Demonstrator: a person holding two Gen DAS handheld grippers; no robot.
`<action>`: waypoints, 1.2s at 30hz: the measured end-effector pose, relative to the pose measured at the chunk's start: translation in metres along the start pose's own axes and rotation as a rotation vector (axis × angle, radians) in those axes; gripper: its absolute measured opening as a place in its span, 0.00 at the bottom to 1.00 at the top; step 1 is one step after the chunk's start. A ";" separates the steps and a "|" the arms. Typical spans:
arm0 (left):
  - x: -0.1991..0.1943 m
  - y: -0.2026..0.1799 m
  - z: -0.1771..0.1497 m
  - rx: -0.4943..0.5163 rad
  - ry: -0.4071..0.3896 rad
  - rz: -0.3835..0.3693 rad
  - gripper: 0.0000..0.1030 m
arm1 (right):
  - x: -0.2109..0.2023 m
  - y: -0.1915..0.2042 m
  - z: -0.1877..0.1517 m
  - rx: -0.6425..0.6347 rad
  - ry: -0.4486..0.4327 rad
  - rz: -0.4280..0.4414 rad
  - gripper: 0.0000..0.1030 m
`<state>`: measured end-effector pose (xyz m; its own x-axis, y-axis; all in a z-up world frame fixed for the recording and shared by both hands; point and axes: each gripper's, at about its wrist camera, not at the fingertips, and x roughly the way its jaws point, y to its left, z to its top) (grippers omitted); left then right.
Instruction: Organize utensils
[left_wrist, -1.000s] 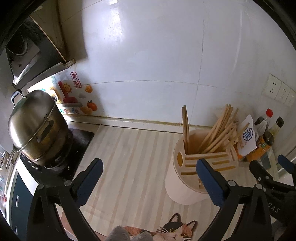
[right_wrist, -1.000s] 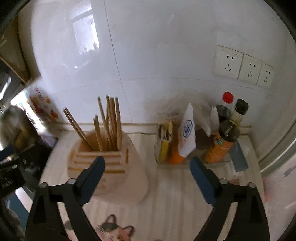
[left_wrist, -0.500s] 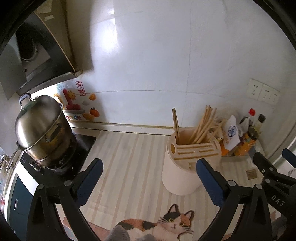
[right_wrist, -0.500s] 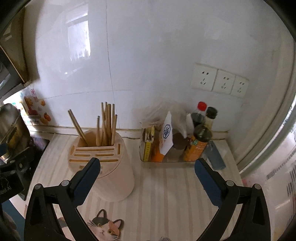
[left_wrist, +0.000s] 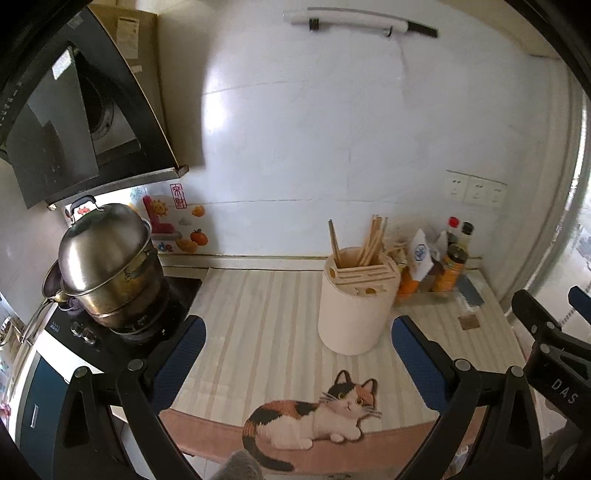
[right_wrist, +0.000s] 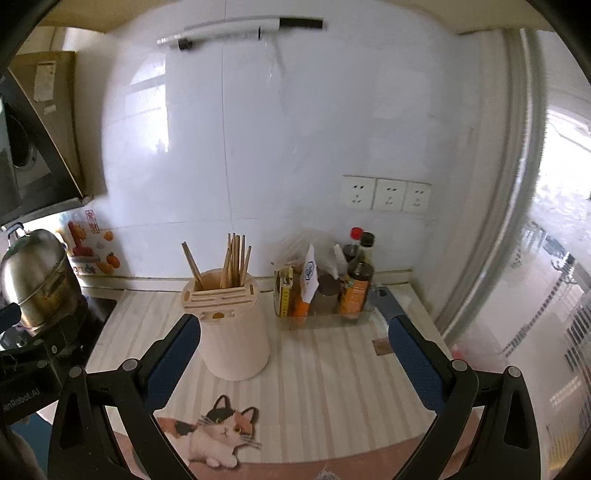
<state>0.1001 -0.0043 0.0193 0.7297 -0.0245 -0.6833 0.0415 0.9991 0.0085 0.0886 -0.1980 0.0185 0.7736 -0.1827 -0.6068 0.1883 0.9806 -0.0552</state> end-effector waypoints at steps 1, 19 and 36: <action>-0.006 0.001 -0.002 0.003 -0.004 -0.005 1.00 | -0.010 0.000 -0.003 0.002 -0.004 -0.005 1.00; -0.057 0.001 -0.021 -0.002 -0.007 0.018 1.00 | -0.089 -0.006 -0.026 0.023 -0.017 0.030 1.00; -0.050 0.000 -0.019 -0.029 -0.011 0.047 1.00 | -0.077 -0.009 -0.010 -0.005 -0.034 0.034 1.00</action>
<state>0.0504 -0.0021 0.0395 0.7377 0.0225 -0.6748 -0.0126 0.9997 0.0196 0.0213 -0.1916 0.0577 0.7994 -0.1518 -0.5814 0.1587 0.9865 -0.0394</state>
